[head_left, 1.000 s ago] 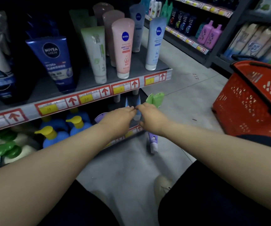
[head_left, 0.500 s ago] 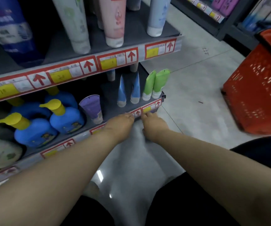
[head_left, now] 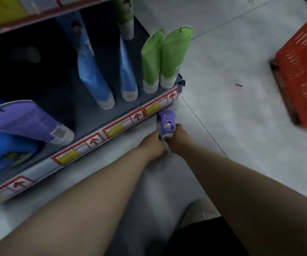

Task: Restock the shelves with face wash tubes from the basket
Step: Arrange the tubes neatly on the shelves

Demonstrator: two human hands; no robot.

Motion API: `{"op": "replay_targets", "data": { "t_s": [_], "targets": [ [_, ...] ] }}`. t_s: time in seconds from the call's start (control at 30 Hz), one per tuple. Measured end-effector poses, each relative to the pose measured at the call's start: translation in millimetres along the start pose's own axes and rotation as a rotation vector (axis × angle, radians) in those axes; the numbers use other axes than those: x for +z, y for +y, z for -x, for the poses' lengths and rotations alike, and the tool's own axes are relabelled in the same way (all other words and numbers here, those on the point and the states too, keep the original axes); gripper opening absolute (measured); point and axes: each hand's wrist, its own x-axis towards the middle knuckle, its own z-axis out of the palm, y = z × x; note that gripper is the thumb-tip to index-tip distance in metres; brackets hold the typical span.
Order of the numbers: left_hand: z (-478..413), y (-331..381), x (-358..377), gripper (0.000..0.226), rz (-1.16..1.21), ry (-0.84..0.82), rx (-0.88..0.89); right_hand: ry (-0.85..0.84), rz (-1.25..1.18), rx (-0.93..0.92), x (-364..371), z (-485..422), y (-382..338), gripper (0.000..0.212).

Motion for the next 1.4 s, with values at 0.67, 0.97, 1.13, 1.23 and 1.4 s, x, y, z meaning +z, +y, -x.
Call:
{"op": "replay_targets", "data": {
  "t_s": [0.67,0.97,1.13,1.23,1.4],
  "targets": [
    [128.3,-7.2,-32.4,0.028,0.336,0.205,-0.005,-0.363,-0.266,-0.077,-22.3,111.5,-46.1,0.02],
    [263.0,-13.1,-103.4,0.011,0.268,0.446,0.154,-0.301,-0.39,-0.356,-52.7,234.6,-124.8,0.009],
    [283.9,-3.5,-129.4,0.015,0.133,0.513,0.202,-0.128,-0.34,-0.462,-77.8,255.8,-151.6,0.014],
    [285.0,-9.6,-139.7,0.025,-0.026,0.589,0.293,-0.096,-0.381,-0.49,-83.1,251.9,-160.6,0.023],
    [272.2,-34.0,-163.0,0.055,-0.303,0.805,0.266,-0.007,-0.451,-0.474,-62.8,226.3,-173.8,0.034]
  ]
}}
